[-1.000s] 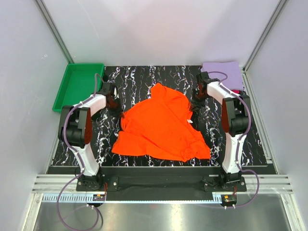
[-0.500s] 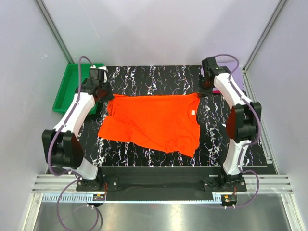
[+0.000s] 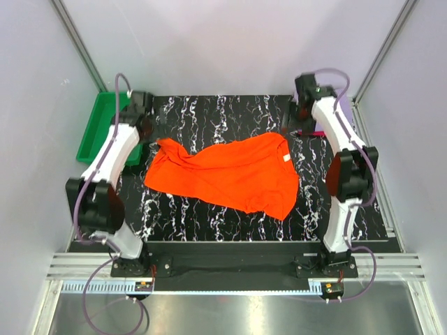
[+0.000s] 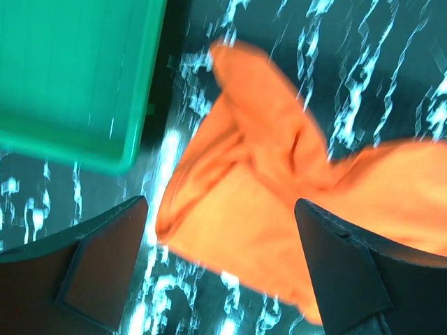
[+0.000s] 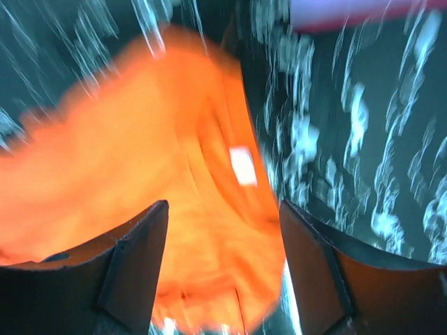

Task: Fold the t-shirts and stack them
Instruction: Flatten the tshirt out

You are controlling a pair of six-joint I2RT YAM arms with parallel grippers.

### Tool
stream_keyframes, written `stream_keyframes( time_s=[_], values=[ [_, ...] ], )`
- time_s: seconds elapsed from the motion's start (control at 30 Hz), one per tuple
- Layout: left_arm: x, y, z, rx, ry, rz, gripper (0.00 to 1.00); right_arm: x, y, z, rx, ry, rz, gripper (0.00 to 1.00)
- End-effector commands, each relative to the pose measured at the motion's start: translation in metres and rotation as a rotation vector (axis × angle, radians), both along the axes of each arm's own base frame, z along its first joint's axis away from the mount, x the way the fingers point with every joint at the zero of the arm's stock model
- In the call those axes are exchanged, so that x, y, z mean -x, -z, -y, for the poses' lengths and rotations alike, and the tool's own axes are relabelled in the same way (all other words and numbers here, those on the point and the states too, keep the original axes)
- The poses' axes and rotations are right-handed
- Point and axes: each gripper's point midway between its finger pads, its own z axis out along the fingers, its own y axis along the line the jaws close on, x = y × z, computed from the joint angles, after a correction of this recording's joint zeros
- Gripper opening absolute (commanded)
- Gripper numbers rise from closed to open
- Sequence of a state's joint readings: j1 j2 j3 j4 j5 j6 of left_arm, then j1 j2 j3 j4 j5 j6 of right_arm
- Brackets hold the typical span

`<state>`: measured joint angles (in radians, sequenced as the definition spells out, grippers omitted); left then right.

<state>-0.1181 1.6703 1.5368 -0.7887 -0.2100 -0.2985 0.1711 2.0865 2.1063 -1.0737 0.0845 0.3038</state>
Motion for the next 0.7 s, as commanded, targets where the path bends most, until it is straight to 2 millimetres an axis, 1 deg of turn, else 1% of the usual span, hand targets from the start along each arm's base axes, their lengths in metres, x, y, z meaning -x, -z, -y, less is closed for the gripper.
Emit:
stream_keyframes(
  time_s=[0.0,0.03,0.07,0.1,0.13,0.17,0.2,0.23,0.27,0.3,0.33,0.37,0.4,0.43,0.47,0.5,0.53,0.57,0.67],
  values=[
    [0.04,-0.029,0.002,0.049,-0.011,0.078,0.91,0.078,-0.014,-0.028,-0.099,-0.069,-0.072,0.71],
    [0.057,-0.011,0.009,0.074,0.008,0.04,0.91,0.088,-0.012,-0.033,-0.117,-0.072,-0.066,0.67],
    [0.067,-0.008,0.013,0.096,0.01,0.038,0.9,0.115,0.013,-0.034,-0.124,-0.064,-0.146,0.62],
    [0.079,-0.014,0.016,0.118,0.021,0.062,0.88,0.132,0.001,-0.048,-0.19,-0.09,-0.125,0.59],
    [0.095,0.004,0.021,0.146,0.036,0.015,0.86,0.142,0.005,-0.056,-0.214,-0.106,-0.127,0.57],
    [0.104,0.007,0.025,0.167,0.037,0.012,0.85,0.167,0.017,-0.059,-0.219,-0.113,-0.167,0.51],
    [0.114,0.003,0.029,0.19,0.052,0.034,0.84,0.182,0.022,-0.072,-0.232,-0.129,-0.186,0.49],
    [0.12,0.008,0.032,0.204,0.056,0.023,0.82,0.194,0.026,-0.08,-0.251,-0.148,-0.203,0.46],
    [0.131,0.018,0.034,0.214,0.06,-0.009,0.81,0.209,0.042,-0.081,-0.247,-0.147,-0.238,0.41],
    [0.137,0.021,0.038,0.216,0.07,-0.021,0.81,0.217,0.041,-0.082,-0.264,-0.119,-0.229,0.36],
    [0.142,0.024,0.04,0.222,0.078,-0.033,0.81,0.221,0.046,-0.085,-0.282,-0.109,-0.224,0.33],
    [0.146,0.028,0.042,0.232,0.075,-0.043,0.81,0.235,0.062,-0.081,-0.282,-0.092,-0.262,0.32],
    [0.149,0.031,0.043,0.239,0.077,-0.05,0.81,0.239,0.062,-0.08,-0.296,-0.078,-0.247,0.32],
    [0.15,0.032,0.045,0.245,0.08,-0.053,0.81,0.238,0.064,-0.079,-0.297,-0.075,-0.227,0.33],
    [0.15,0.032,0.045,0.244,0.08,-0.055,0.8,0.243,0.073,-0.075,-0.285,-0.071,-0.233,0.35],
    [0.149,0.031,0.046,0.242,0.086,-0.054,0.8,0.244,0.076,-0.072,-0.273,-0.077,-0.226,0.39],
    [0.15,0.03,0.05,0.259,0.104,-0.06,0.8,0.242,0.08,-0.071,-0.262,-0.074,-0.216,0.42],
    [0.15,0.031,0.051,0.261,0.107,-0.067,0.8,0.242,0.088,-0.068,-0.245,-0.064,-0.235,0.43],
    [0.149,0.031,0.053,0.263,0.112,-0.073,0.8,0.237,0.099,-0.067,-0.227,-0.061,-0.246,0.45]
  ],
)
